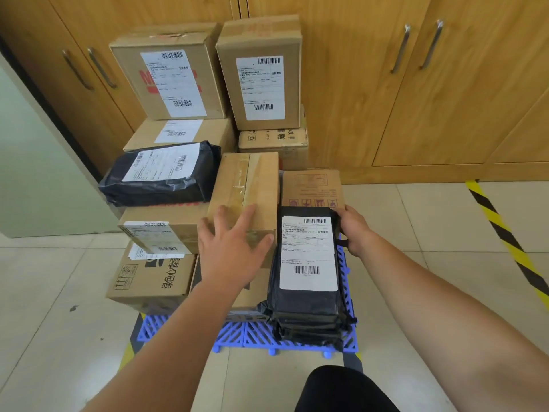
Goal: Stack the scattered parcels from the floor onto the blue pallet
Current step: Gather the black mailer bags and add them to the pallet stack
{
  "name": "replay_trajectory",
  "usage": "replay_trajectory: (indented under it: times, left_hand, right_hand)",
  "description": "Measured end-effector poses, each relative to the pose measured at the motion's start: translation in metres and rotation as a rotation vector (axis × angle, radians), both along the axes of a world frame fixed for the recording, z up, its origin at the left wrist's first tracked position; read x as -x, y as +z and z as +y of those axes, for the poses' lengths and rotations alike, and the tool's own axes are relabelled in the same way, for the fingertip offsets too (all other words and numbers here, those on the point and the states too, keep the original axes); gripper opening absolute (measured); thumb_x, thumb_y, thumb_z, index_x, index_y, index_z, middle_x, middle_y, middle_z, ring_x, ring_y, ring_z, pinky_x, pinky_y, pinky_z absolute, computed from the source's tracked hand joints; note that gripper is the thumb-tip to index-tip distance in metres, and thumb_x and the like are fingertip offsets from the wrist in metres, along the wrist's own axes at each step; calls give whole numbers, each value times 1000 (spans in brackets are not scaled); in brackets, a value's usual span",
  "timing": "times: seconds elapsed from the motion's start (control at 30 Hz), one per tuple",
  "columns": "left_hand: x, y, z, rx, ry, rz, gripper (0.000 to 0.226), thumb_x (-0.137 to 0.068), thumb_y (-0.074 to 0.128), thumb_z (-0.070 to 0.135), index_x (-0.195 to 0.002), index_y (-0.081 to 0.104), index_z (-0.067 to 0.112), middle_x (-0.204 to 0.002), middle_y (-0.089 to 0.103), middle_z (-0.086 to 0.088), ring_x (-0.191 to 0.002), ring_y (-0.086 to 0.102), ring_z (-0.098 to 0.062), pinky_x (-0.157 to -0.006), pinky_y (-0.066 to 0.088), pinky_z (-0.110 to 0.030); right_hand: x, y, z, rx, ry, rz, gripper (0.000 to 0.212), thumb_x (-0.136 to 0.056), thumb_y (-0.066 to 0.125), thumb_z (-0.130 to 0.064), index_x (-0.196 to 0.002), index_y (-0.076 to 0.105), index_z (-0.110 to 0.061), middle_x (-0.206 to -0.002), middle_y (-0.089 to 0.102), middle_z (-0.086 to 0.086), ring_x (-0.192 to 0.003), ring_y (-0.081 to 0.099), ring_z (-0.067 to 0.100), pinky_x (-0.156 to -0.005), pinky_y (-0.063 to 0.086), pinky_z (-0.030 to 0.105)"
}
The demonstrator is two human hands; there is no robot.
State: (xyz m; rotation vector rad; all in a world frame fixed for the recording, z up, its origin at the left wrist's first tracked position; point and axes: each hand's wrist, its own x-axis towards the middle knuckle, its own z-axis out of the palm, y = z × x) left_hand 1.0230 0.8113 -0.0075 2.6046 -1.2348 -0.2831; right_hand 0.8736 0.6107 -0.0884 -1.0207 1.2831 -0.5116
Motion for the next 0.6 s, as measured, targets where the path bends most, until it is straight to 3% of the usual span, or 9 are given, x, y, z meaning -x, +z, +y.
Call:
replay_trajectory:
  times: [0.17, 0.33, 0.4, 0.47, 0.53, 0.6]
  left_hand:
    - [-2, 0, 2, -8, -6, 12, 70, -88, 42, 72, -149, 12, 55, -163, 3, 1, -147, -4, -43, -120, 12, -57]
    - [-4, 2, 4, 70, 19, 94, 74, -87, 44, 72, -150, 9, 55, -166, -5, 0, -151, -9, -37, -122, 2, -54]
    - [-10, 8, 5, 183, 59, 125, 75, -88, 48, 66, -151, 11, 52, -166, -2, -1, -152, -3, -32, -121, 5, -54]
    - [-16, 17, 9, 313, 127, 182, 72, -89, 53, 60, -151, 17, 49, -165, 5, 1, -152, 5, -28, -121, 12, -54]
    - [-27, 28, 21, 468, 219, 264, 69, -89, 57, 56, -149, 26, 44, -163, 18, 1, -149, 17, -25, -119, 20, -54]
    - [-48, 42, 37, 584, 335, 367, 65, -88, 60, 55, -146, 36, 37, -155, 35, 1, -142, 33, -23, -115, 31, -54]
  right_hand:
    - [2, -8, -9, 5, 60, 54, 22, -97, 54, -40, -113, 67, -31, -114, 73, 1, -90, 63, 19, -77, 45, 37]
    - [6, 12, 0, -29, 27, 43, 24, -102, 47, -32, -117, 58, -17, -93, 60, -2, -79, 54, 10, -63, 40, 30]
    - [6, 21, 5, 29, 36, 86, 48, -96, 48, -43, -133, 50, -13, -119, 60, 2, -94, 55, 13, -80, 38, 31]
    - [8, 32, 8, 106, 27, 117, 74, -87, 51, -55, -150, 36, -19, -151, 44, 3, -125, 49, 23, -97, 36, 39]
    - [8, 49, 13, 183, 40, 148, 74, -93, 52, -53, -156, 26, -25, -160, 32, 1, -143, 35, 26, -112, 30, 45]
    - [6, 71, 18, 273, 105, 173, 71, -95, 52, -53, -156, 25, -29, -161, 30, 0, -146, 32, 27, -117, 28, 48]
